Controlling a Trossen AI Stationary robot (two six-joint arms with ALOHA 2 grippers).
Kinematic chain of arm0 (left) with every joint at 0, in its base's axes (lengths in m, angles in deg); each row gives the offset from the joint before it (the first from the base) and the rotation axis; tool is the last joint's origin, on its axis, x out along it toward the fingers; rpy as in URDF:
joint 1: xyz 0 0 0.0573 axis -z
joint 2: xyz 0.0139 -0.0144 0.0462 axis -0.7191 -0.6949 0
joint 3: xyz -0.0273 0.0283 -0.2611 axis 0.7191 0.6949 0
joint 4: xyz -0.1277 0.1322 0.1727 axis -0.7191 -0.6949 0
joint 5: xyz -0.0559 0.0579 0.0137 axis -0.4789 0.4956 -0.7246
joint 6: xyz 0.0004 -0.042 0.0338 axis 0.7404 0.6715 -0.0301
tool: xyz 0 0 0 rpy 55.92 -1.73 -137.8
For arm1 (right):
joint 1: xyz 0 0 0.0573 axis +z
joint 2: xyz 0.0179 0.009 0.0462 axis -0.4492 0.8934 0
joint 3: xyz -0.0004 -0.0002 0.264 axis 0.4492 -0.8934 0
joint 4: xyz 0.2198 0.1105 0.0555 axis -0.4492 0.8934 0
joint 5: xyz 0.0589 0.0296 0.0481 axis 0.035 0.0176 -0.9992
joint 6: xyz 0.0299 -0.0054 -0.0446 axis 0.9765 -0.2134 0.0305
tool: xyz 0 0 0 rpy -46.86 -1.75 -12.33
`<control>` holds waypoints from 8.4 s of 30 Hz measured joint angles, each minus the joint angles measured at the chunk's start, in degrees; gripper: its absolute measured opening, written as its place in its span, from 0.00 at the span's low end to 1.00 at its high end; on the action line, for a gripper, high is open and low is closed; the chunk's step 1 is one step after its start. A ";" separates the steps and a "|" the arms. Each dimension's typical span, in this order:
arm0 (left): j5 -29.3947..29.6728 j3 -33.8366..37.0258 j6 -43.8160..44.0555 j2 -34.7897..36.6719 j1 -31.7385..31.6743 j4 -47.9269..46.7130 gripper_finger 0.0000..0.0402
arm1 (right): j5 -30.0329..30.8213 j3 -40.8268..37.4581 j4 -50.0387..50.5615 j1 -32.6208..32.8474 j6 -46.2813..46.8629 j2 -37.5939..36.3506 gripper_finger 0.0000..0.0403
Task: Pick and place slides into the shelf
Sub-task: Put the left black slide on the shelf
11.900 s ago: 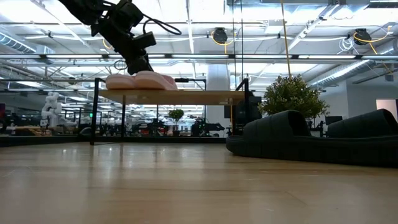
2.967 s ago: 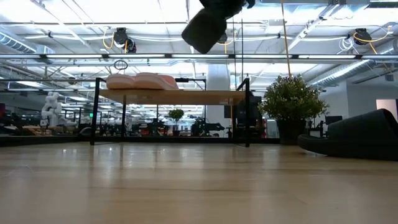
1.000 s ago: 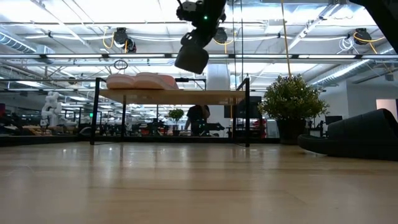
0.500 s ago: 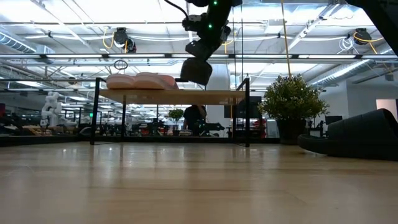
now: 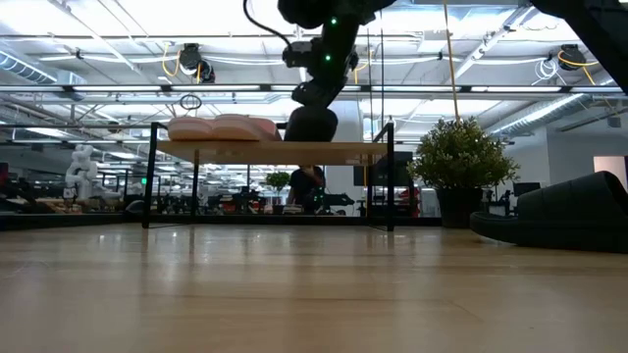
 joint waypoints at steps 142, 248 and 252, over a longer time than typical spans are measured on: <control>-0.22 0.00 -2.60 0.01 0.02 -0.15 0.44 | -1.01 0.02 -1.07 -2.71 5.00 1.08 0.27; -0.17 -0.02 -3.04 0.02 0.00 -0.33 0.44 | -22.15 -4.17 19.03 1.22 26.06 -6.11 0.27; -0.17 -0.02 -3.04 0.02 0.01 -0.35 0.44 | -22.23 -4.42 19.19 0.72 26.55 -6.04 0.27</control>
